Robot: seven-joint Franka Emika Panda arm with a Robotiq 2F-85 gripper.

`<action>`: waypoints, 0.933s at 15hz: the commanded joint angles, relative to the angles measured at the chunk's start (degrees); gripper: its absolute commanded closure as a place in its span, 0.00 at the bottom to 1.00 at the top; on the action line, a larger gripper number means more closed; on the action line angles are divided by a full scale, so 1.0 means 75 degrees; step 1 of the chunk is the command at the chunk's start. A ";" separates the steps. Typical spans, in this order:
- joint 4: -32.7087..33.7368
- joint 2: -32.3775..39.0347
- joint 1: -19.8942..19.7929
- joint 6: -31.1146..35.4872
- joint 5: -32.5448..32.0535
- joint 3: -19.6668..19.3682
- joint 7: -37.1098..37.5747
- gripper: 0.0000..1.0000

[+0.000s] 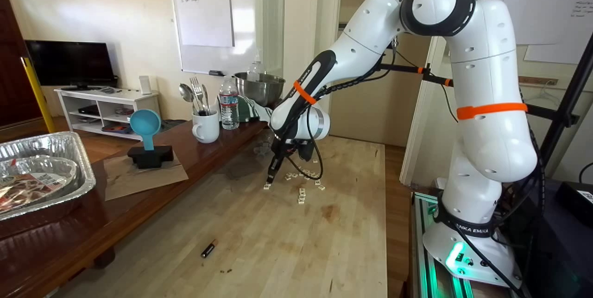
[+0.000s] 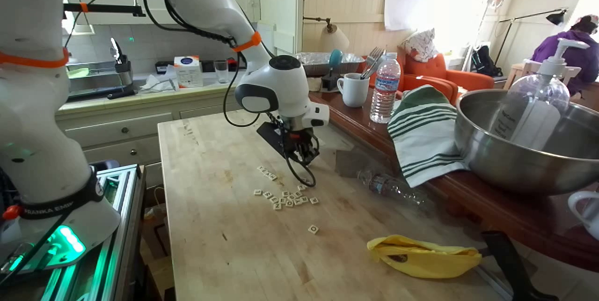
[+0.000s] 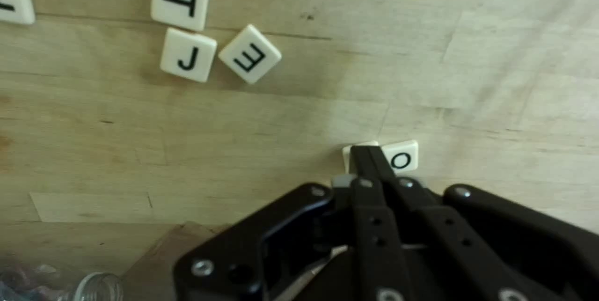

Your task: Move some of the letter tiles backwards

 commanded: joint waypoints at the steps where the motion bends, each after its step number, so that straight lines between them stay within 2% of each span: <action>1: -0.0354 -0.0357 -0.0119 0.0264 0.0398 0.0234 -0.0153 1.00; 3: -0.0472 -0.0494 -0.0138 0.0282 0.0377 0.0228 -0.0177 1.00; 7: -0.0944 -0.0814 -0.0099 0.0155 -0.0162 -0.0189 -0.0191 1.00; 11: -0.1334 -0.1045 -0.0182 0.0133 -0.0499 -0.0535 -0.0618 1.00; 14: -0.1422 -0.1128 -0.0354 0.0104 -0.0430 -0.0630 -0.1033 1.00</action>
